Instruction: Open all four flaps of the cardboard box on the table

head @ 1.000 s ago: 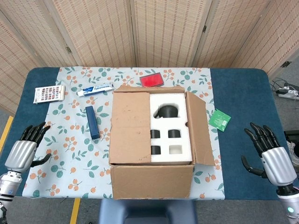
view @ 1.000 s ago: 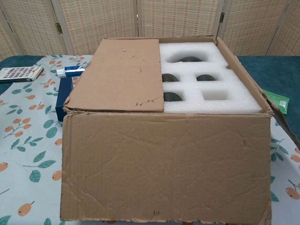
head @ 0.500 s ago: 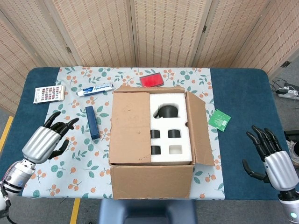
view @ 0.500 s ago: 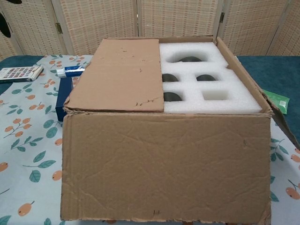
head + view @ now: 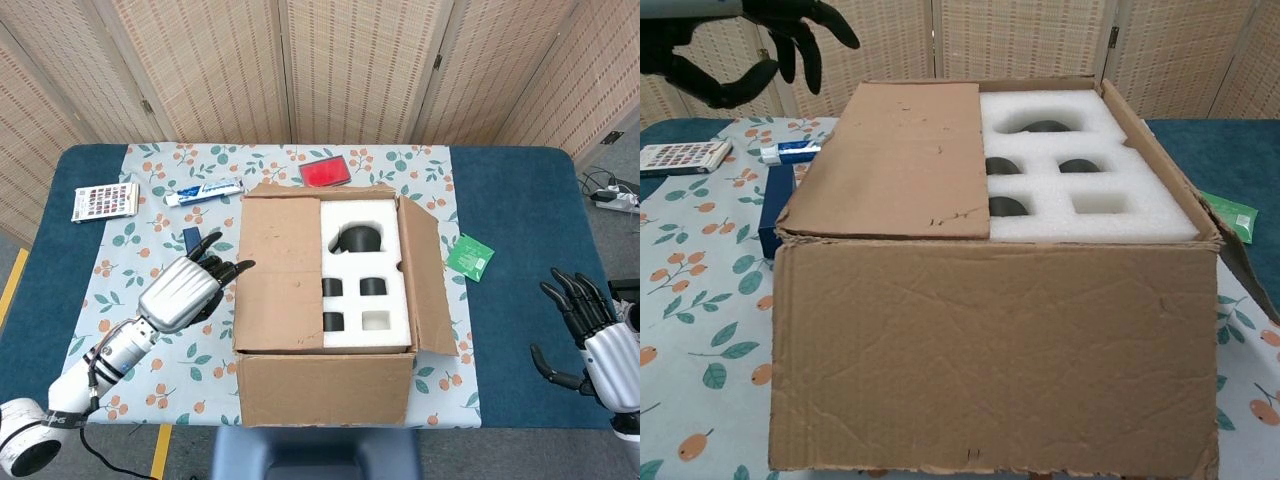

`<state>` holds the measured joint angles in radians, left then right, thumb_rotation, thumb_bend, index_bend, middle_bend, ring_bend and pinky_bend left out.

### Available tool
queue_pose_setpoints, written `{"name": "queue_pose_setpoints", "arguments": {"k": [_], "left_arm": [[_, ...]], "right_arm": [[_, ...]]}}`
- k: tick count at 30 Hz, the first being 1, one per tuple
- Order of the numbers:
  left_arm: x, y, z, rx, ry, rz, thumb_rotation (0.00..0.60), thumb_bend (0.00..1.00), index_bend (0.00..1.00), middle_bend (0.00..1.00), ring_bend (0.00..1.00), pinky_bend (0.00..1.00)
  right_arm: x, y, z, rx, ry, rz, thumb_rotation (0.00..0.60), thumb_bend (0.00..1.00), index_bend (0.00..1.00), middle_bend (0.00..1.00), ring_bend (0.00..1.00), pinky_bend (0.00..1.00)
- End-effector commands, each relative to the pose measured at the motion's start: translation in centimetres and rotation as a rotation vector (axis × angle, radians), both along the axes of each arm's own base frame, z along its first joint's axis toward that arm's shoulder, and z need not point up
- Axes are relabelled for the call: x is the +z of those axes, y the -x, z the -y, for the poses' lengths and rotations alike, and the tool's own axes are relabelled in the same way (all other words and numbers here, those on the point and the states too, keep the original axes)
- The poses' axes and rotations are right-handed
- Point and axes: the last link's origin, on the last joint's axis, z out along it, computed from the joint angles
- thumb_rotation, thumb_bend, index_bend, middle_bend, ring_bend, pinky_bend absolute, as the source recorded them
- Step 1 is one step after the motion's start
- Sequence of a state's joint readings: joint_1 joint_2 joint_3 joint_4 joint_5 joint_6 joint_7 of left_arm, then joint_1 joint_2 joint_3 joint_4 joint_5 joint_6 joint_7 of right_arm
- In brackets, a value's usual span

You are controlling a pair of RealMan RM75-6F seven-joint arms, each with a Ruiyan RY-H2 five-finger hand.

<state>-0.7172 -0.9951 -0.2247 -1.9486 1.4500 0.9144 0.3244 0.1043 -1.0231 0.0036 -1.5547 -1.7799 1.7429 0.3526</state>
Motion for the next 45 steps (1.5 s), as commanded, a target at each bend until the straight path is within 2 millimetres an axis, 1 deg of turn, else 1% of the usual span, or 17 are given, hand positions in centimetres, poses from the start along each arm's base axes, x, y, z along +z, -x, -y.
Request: {"name": "queue_pose_setpoints", "arguments": {"k": [1,2,4,5,9,11,14,16,20,25,29,33,38,45], "left_arm": [[-0.8,-1.4,-0.9,-0.022,0.0,-0.011,0.6,0.99,0.15,0.25,0.37,0.17],[-0.9,-1.7,-1.0,-0.021,0.002,-0.01,0.6,1.0,0.15,0.2,0.27,0.14],[-0.9,-2.2,-1.3,-0.024,0.002,-0.001,0.6,1.0,0.15,0.18,0.16,0.09],[-0.9,-2.3,-1.4,-0.024,0.005,0.002,0.6,1.0,0.17,0.18,0.14,0.08],[-0.9,-2.6,-1.9,-0.027,0.019,0.002,0.6,1.0,0.31,0.24,0.14,0.07],[-1.0,-2.7,-2.1,-0.035,0.027,-0.003,0.6,1.0,0.37,0.25,0.13,0.05],[-1.5,-3.0,-2.5,-0.053,0.051,-0.012,0.6,1.0,0.43,0.26,0.13,0.01],[-2.0,-3.2,-2.8,-0.063,0.074,-0.023,0.6,1.0,0.46,0.27,0.13,0.0],[-2.6,-3.9,-3.2,-0.095,0.093,-0.022,0.6,1.0,0.47,0.29,0.13,0.03],[-2.9,-5.7,-3.2,-0.127,0.16,0.08,0.6,1.0,0.48,0.32,0.14,0.01],[-3.5,-7.0,-3.8,-0.135,0.224,0.138,0.6,1.0,0.48,0.32,0.14,0.0],[-5.1,-7.7,-5.0,-0.127,0.277,0.158,0.6,1.0,0.47,0.32,0.13,0.0],[-7.3,-8.3,-6.4,-0.118,0.312,0.148,0.6,1.0,0.46,0.29,0.1,0.0],[-9.5,-8.7,-7.6,-0.151,0.29,0.12,0.6,1.0,0.44,0.23,0.06,0.0]], "right_arm": [[0.5,0.2,-0.2,0.002,0.008,0.009,0.392,0.52,0.0,0.0,0.05,0.0],[0.6,0.3,-0.2,0.001,0.011,0.009,0.391,0.52,0.0,0.0,0.05,0.0],[0.7,0.4,-0.3,-0.002,0.012,0.014,0.391,0.52,0.0,0.0,0.05,0.0],[0.7,0.5,-0.3,-0.004,0.012,0.014,0.391,0.52,0.0,0.0,0.05,0.0],[0.7,0.6,-0.3,-0.009,0.01,0.013,0.391,0.52,0.0,0.0,0.05,0.0],[0.6,0.6,-0.3,-0.008,0.003,0.015,0.391,0.52,0.0,0.0,0.05,0.0],[0.5,0.6,-0.3,-0.008,-0.004,0.015,0.393,0.52,0.0,0.0,0.05,0.0],[0.5,0.6,-0.2,-0.011,-0.003,0.013,0.391,0.52,0.0,0.0,0.05,0.0],[0.4,0.6,0.0,-0.016,-0.005,0.016,0.391,0.51,0.0,0.0,0.05,0.0],[0.2,0.8,0.5,-0.029,-0.019,0.021,0.393,0.52,0.0,0.0,0.05,0.0],[0.0,0.8,1.0,-0.033,-0.037,0.031,0.39,0.52,0.0,0.0,0.05,0.0],[0.1,0.7,1.0,-0.021,-0.053,0.051,0.391,0.52,0.0,0.0,0.05,0.0],[1.5,1.0,0.2,0.002,-0.018,0.104,0.391,0.52,0.0,0.0,0.05,0.0],[2.1,1.8,0.1,-0.02,-0.014,0.115,0.39,0.52,0.0,0.0,0.05,0.0]]}}
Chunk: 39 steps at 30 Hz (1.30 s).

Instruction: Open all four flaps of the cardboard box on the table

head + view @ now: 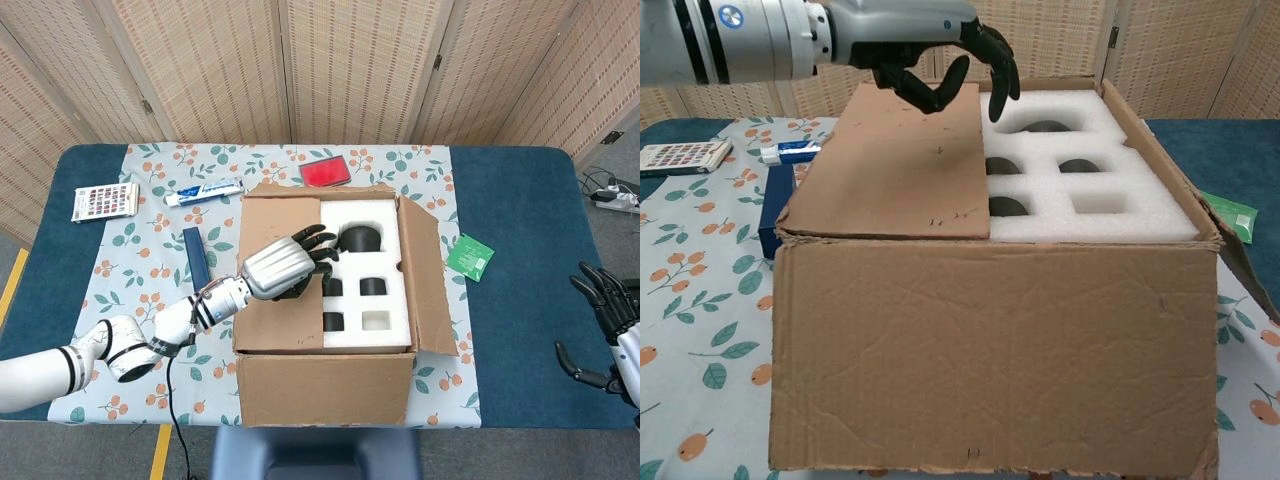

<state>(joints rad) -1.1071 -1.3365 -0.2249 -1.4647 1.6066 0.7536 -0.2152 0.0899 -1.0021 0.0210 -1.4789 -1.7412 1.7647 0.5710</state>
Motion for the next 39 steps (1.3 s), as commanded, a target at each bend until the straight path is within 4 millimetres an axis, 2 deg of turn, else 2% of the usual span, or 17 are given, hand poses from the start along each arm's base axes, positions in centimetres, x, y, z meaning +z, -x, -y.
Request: {"name": "queue_pose_setpoints", "arguments": {"k": [1,12,21,39], "left_arm": [[-1.0,-0.4,-0.3,-0.015,0.0,-0.008,0.6,1.0,0.44,0.23,0.06,0.0],[-2.3,-1.1,-0.5,-0.017,0.021,-0.016,0.6,1.0,0.45,0.21,0.04,0.0],[-3.2,-0.5,-0.9,-0.063,-0.048,-0.086,0.6,1.0,0.46,0.2,0.03,0.0],[-2.7,0.7,-1.1,-0.086,-0.152,-0.154,0.6,1.0,0.48,0.2,0.03,0.0]], "right_arm": [[0.2,0.2,0.0,-0.008,0.0,-0.002,0.39,0.52,0.0,0.0,0.05,0.0],[0.4,0.6,-0.4,-0.028,0.001,0.0,0.392,0.52,0.0,0.0,0.05,0.0],[0.7,0.7,-0.8,-0.024,0.001,0.009,0.391,0.52,0.0,0.0,0.05,0.0],[0.4,0.7,-0.2,-0.026,-0.019,0.007,0.391,0.51,0.0,0.0,0.05,0.0]]}}
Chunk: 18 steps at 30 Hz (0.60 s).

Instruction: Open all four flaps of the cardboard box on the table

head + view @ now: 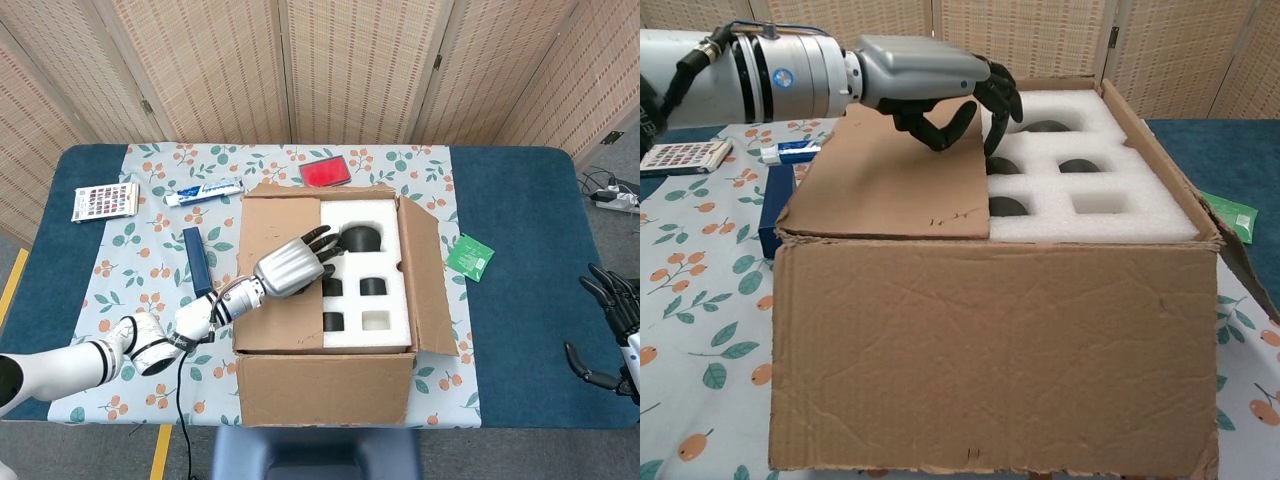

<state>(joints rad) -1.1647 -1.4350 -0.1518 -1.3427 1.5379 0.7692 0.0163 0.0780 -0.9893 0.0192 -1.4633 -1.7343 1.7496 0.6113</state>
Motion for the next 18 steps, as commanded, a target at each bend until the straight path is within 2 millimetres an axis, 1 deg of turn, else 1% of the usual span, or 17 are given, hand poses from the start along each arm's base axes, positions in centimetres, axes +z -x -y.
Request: {"name": "queue_pose_setpoints", "arguments": {"k": [1,8,18], "left_arm": [[0.3,0.1,0.0,0.002,-0.011,0.006,0.6,1.0,0.48,0.2,0.03,0.0],[1.0,0.5,0.2,-0.013,-0.049,-0.01,0.6,1.0,0.5,0.2,0.04,0.0],[2.6,0.6,0.4,-0.019,-0.106,0.008,0.6,1.0,0.51,0.2,0.04,0.0]], "right_arm": [[0.0,0.0,0.1,-0.003,0.001,-0.001,0.391,0.52,0.0,0.0,0.05,0.0],[0.0,0.0,0.1,-0.006,0.003,-0.002,0.389,0.52,0.0,0.0,0.05,0.0],[-0.4,0.0,0.5,-0.01,-0.014,-0.007,0.391,0.52,0.0,0.0,0.05,0.0]]}}
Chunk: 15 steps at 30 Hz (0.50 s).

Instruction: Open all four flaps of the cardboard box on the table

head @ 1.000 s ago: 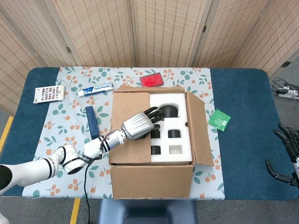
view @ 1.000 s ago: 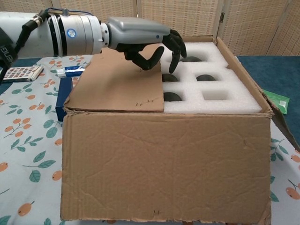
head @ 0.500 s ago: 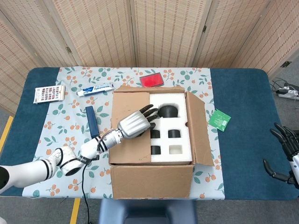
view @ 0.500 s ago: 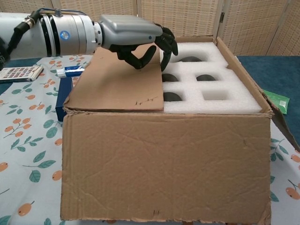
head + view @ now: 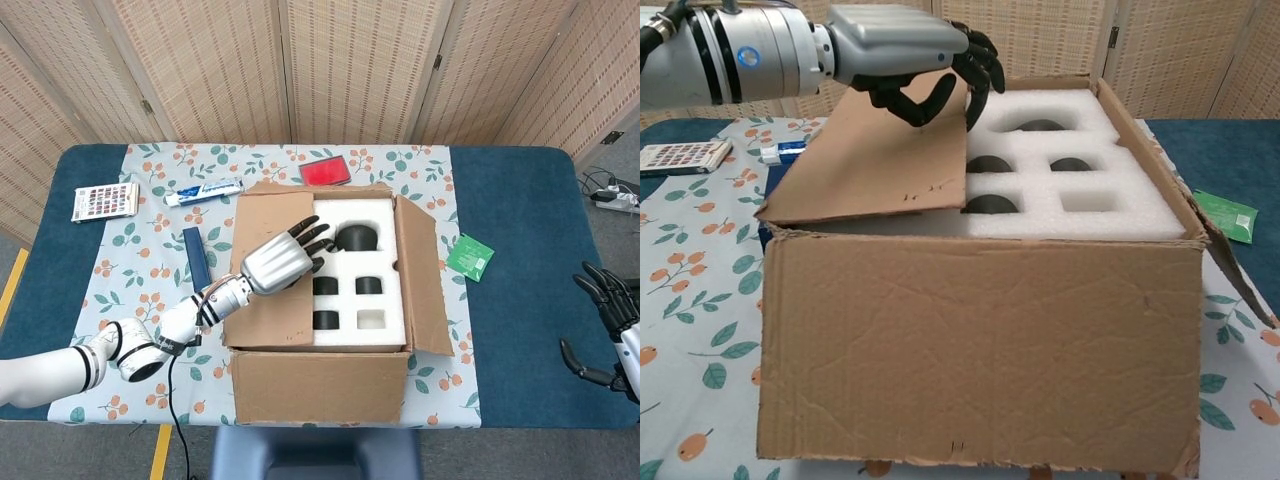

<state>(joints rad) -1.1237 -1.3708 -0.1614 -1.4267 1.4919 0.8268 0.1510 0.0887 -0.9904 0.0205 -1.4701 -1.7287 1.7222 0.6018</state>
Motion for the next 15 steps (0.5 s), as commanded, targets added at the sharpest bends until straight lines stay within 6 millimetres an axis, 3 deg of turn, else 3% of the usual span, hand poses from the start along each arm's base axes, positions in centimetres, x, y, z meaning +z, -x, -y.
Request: {"name": "queue_pose_setpoints", "arguments": {"k": [1,15], "left_arm": [[0.4,-0.1,0.1,0.001,-0.011,0.012,0.6,1.0,0.51,0.2,0.05,0.0],[5.6,0.4,-0.3,0.017,-0.156,0.069,0.6,1.0,0.52,0.22,0.06,0.0]], "right_arm": [[0.0,0.0,0.0,0.001,-0.002,-0.001,0.391,0.52,0.0,0.0,0.05,0.0],[-0.8,-0.1,0.6,-0.005,-0.029,-0.012,0.391,0.51,0.0,0.0,0.05,0.0]]}}
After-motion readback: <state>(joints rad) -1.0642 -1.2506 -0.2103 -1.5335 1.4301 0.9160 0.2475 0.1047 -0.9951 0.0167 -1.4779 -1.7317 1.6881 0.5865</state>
